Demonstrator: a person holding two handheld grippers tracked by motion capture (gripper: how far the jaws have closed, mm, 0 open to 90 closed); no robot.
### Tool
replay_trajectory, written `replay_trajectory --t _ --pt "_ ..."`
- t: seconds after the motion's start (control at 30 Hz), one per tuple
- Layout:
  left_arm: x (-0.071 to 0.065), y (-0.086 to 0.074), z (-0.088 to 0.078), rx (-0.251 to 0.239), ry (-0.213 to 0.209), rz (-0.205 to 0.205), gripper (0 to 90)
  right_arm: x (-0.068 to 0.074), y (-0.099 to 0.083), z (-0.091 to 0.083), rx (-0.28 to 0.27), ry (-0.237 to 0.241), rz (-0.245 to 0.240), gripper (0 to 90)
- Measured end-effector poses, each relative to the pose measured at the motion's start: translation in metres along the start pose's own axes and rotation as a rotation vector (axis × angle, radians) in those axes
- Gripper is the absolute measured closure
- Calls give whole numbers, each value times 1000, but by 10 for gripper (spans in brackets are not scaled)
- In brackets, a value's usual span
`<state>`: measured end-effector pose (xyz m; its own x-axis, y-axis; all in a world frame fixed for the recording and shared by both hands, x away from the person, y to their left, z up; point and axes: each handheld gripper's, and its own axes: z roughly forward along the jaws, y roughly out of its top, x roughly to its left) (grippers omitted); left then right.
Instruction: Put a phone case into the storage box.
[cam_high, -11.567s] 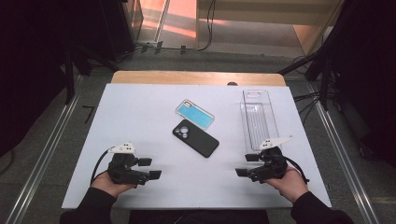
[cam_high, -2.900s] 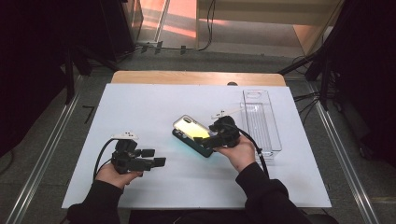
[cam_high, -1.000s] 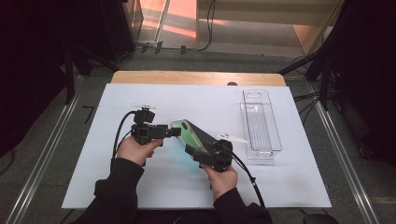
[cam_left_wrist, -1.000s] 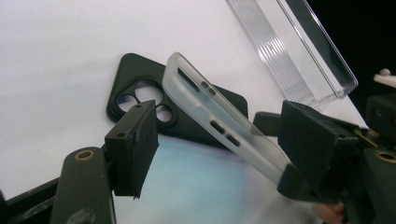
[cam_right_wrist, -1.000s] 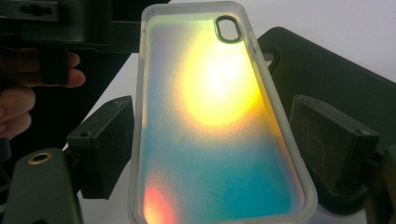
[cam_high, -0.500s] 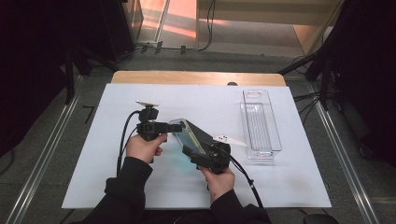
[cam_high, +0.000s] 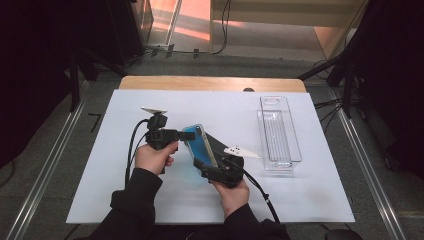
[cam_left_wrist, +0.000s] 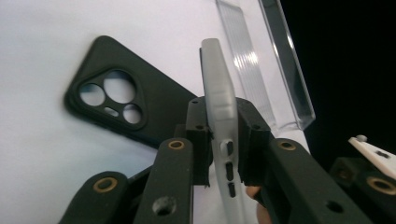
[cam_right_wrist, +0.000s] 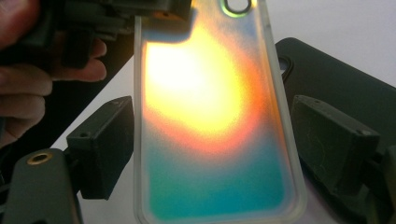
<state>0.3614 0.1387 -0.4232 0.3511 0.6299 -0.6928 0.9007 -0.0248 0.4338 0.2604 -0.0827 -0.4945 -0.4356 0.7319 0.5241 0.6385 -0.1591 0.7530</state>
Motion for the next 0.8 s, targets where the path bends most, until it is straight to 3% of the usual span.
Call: replay_trajectory --t 0.03,0.07,0.1,0.17,0.27,0.33,0.37,0.4,0.5,0.6,0.63,0.8 --pt "-1 0 -1 -2 3 6 809 1 0 -2 -8 -2 3 346" --pt "0 2 -5 1 3 1 809 1 -1 -5 -49 -29 -10 418" --pt "0 2 -5 1 3 1 808 1 -1 -5 -49 -29 -10 418" --pt "0 2 -7 -1 -6 -1 809 -2 -1 -9 -101 2 -10 369" --pt "-3 2 -9 -10 10 25 809 -4 2 -9 -94 35 -6 263" --pt "-6 3 -11 -14 11 42 809 -6 2 -7 -80 64 5 231" --pt "-10 3 -13 -25 23 76 808 -7 3 -7 -70 65 6 202" --pt "-10 3 -13 -25 23 76 808 -7 3 -7 -70 65 6 202" --pt "-15 2 -16 -32 47 114 808 -13 6 -4 -11 104 17 100" --pt "-17 2 -17 -48 66 138 808 -16 9 -3 15 115 18 68" --pt "-18 2 -18 -59 76 149 808 -16 12 -1 54 115 12 0" --pt "-21 1 -20 -76 91 179 807 -16 21 0 141 128 -25 0"
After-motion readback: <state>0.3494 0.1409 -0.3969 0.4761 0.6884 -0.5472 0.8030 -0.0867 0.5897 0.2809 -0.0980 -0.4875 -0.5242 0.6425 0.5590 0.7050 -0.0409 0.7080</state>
